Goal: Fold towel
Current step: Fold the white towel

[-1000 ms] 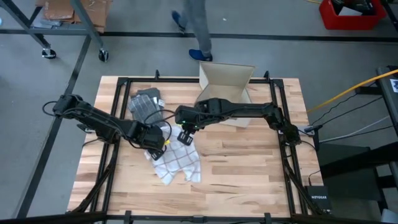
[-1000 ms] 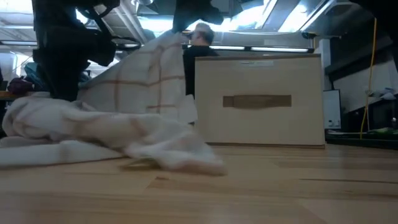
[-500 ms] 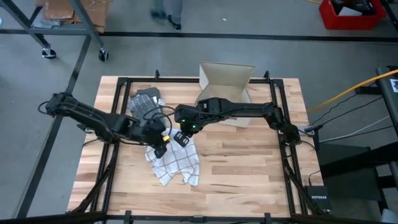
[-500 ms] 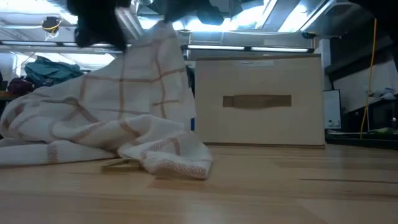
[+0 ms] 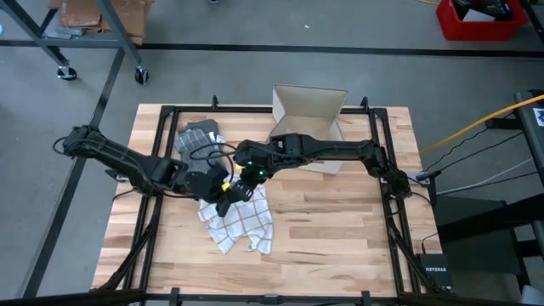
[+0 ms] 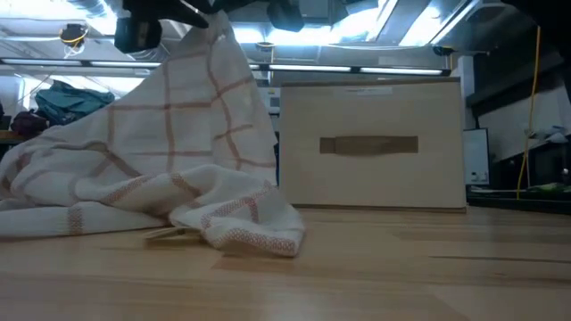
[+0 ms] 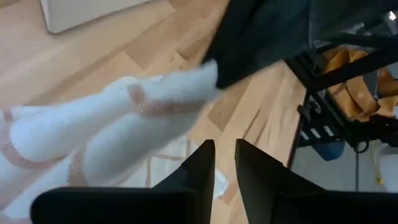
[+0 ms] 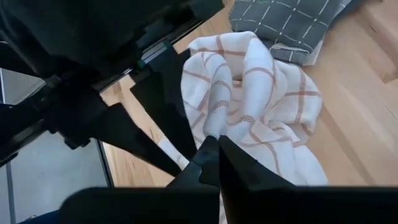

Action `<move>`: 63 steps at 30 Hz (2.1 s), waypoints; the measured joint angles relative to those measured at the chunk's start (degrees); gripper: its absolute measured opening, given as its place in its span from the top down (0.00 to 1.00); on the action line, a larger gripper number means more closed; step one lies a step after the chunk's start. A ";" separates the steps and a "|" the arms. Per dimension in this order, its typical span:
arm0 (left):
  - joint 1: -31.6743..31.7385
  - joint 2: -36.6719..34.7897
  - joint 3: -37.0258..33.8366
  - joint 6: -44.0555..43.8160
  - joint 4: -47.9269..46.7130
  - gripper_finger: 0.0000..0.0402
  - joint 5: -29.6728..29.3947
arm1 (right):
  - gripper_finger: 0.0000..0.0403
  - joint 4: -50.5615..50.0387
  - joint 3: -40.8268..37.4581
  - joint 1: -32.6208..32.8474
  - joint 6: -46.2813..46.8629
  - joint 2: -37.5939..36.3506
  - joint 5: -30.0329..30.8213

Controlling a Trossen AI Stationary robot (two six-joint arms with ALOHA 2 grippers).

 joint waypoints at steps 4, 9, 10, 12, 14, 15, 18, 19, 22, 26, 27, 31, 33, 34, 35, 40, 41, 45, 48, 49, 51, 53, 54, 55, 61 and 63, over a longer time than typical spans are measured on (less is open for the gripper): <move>-0.36 0.02 0.00 1.76 -0.19 0.86 -1.68 | 1.00 -0.05 0.00 0.02 -1.03 0.00 -0.32; -0.31 0.02 0.00 -0.37 -0.78 0.89 -4.19 | 1.00 -0.28 0.00 -0.27 -1.40 0.00 -0.49; -0.33 0.02 0.00 -1.22 -0.96 0.90 -4.27 | 1.00 -0.30 0.00 -0.37 -1.65 0.00 -1.10; -0.35 0.02 0.00 -1.38 -1.63 0.92 -4.31 | 1.00 -0.37 0.00 -0.46 -2.97 0.00 -2.73; -0.33 0.02 0.00 -1.14 -2.03 0.94 -4.39 | 1.00 -0.48 0.00 -0.48 -4.41 0.00 -3.96; -0.33 0.02 0.00 -1.03 -2.03 0.95 -4.42 | 1.00 -0.60 0.00 -0.46 -5.23 0.00 -4.72; -0.33 0.02 -0.02 -1.83 -4.55 0.98 -4.78 | 1.00 -1.34 0.00 -0.43 -8.63 0.00 -7.99; -0.33 0.02 0.00 -2.74 -6.42 0.99 -5.21 | 1.00 -1.71 0.00 -0.39 -9.78 0.00 -9.45; -0.33 0.02 -0.01 -5.49 -12.73 1.00 -5.94 | 1.00 -2.85 0.00 -0.18 -11.21 0.00 -11.84; -0.33 0.02 -0.02 -7.83 -20.22 0.99 -8.09 | 1.00 -3.67 0.00 0.43 -11.46 0.00 -12.12; -0.33 0.02 -0.02 -7.90 -21.78 0.99 -9.22 | 1.00 -3.60 0.00 0.44 -11.46 0.00 -12.47; -0.18 0.02 -0.04 -6.48 -25.66 1.00 -16.60 | 1.00 -3.04 0.00 0.46 -11.37 0.00 -14.32; -0.09 0.02 -0.04 -3.98 -26.03 0.99 -21.14 | 1.00 -2.88 0.00 0.46 -10.51 0.00 -14.67; -0.09 0.02 -0.04 -2.23 -25.92 0.98 -23.49 | 1.00 -2.56 0.00 0.46 -9.77 0.00 -14.71; -0.09 0.02 -0.04 -0.47 -25.83 0.98 -25.48 | 1.00 -1.93 0.00 0.46 -8.75 0.00 -14.70; 1.00 0.02 -0.04 8.02 -25.84 0.98 -30.35 | 1.00 2.89 0.00 0.44 -6.49 0.00 -12.41; 1.31 -0.01 -0.01 8.19 -25.82 0.98 -29.70 | 1.00 3.54 0.00 0.44 -5.40 0.00 -10.41; 0.59 -1.73 1.08 6.26 -25.44 1.00 -22.12 | 1.00 2.10 0.00 0.07 -0.82 0.00 -2.00; -2.27 -3.88 1.55 9.30 -25.01 0.99 -16.73 | 1.00 1.58 0.00 -0.99 2.07 0.00 0.73; -3.39 -4.48 1.58 9.95 -24.65 0.99 -15.40 | 1.00 1.74 0.00 -1.52 3.30 0.00 0.71; -5.64 -5.30 1.60 11.26 -24.65 1.00 -13.16 | 1.00 3.28 0.00 -2.41 5.13 0.00 -0.26; -7.45 -5.57 1.60 12.08 -24.46 1.00 -10.84 | 1.00 5.89 0.00 -3.11 6.31 0.00 -1.64; -8.16 -5.57 1.60 12.06 -24.20 0.99 -10.00 | 1.00 7.35 0.00 -3.27 6.38 -0.08 -2.22; -8.73 -5.57 1.60 11.76 -23.65 0.99 -9.28 | 1.00 8.93 0.00 -3.47 6.41 -0.13 -2.36; -9.62 -5.49 1.60 10.03 -15.17 0.94 -7.24 | 1.00 16.34 0.00 -3.32 6.46 -0.31 -0.02; -9.29 -5.49 1.60 9.77 -12.57 0.91 -7.20 | 1.00 17.33 0.00 -3.34 6.41 -0.31 0.85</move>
